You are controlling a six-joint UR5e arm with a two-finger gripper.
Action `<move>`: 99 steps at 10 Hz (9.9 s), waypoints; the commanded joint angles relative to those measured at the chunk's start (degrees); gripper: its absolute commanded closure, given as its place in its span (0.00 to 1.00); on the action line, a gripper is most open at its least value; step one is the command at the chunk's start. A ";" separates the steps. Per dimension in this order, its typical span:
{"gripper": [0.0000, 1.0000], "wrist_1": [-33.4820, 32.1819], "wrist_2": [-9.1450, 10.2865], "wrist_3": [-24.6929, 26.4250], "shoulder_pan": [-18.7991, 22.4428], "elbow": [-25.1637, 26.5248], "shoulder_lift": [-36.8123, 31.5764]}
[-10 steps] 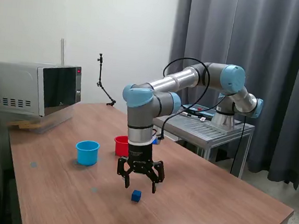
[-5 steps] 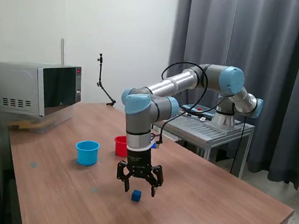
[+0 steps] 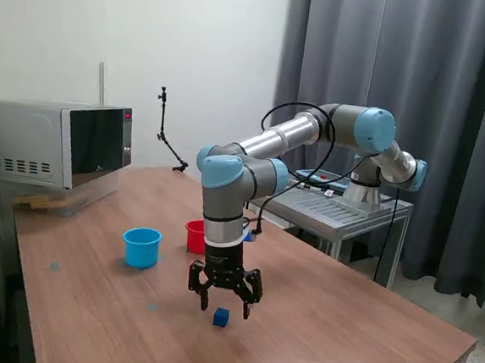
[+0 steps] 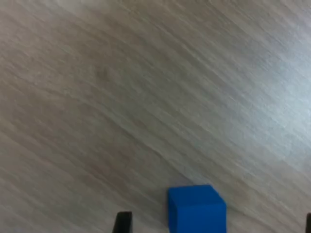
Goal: Place red objects in the red bin, and blue objects in the blue bin.
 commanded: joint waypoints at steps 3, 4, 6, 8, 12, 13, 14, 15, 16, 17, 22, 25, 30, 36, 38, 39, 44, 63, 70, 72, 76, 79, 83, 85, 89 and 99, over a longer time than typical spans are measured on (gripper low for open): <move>0.00 0.05 0.28 0.06 -0.01 0.40 -0.01; 0.00 0.05 0.29 0.06 -0.01 0.75 -0.01; 1.00 0.05 0.55 0.15 0.08 0.75 -0.01; 1.00 -0.04 0.55 0.15 0.17 0.75 -0.01; 1.00 -0.13 -0.06 0.32 0.17 0.57 -0.01; 1.00 -0.13 -0.07 0.59 0.17 0.49 -0.09; 1.00 -0.13 -0.07 0.68 0.17 0.49 -0.70; 1.00 -0.13 -0.24 0.76 0.17 0.49 -1.23; 1.00 -0.04 -0.42 0.76 0.17 0.49 -2.02; 1.00 -0.04 -1.46 0.68 0.08 0.49 -2.90; 1.00 0.22 -2.61 0.85 -0.79 0.84 -7.21; 1.00 0.22 -2.61 1.03 -1.84 0.84 -8.27; 1.00 0.48 -4.89 4.19 -4.92 1.36 -11.78; 1.00 0.75 -4.81 10.95 -9.58 1.89 -15.21; 1.00 1.10 -4.81 13.59 -11.68 2.77 -16.35; 1.00 2.06 -4.72 14.47 -12.48 2.86 -16.62; 1.00 2.07 -4.72 18.77 -16.34 2.77 -16.88; 1.00 -0.20 -4.02 21.24 -20.05 1.54 -8.72; 1.00 -4.17 -2.70 21.16 -18.81 2.59 -6.60; 1.00 -4.17 -2.96 21.16 -18.46 2.94 -6.51; 1.00 -5.05 -3.32 23.18 -18.46 3.03 -6.34; 1.00 -5.23 -3.40 23.18 -18.46 3.03 -6.34; 1.00 -5.58 -4.46 24.93 -18.55 3.30 -6.25; 0.00 -5.58 -4.55 25.28 -18.55 3.30 -6.25; 0.00 -5.67 -4.64 25.37 -18.64 3.30 -6.34; 0.00 -1.71 -6.39 25.29 -18.46 13.03 -21.95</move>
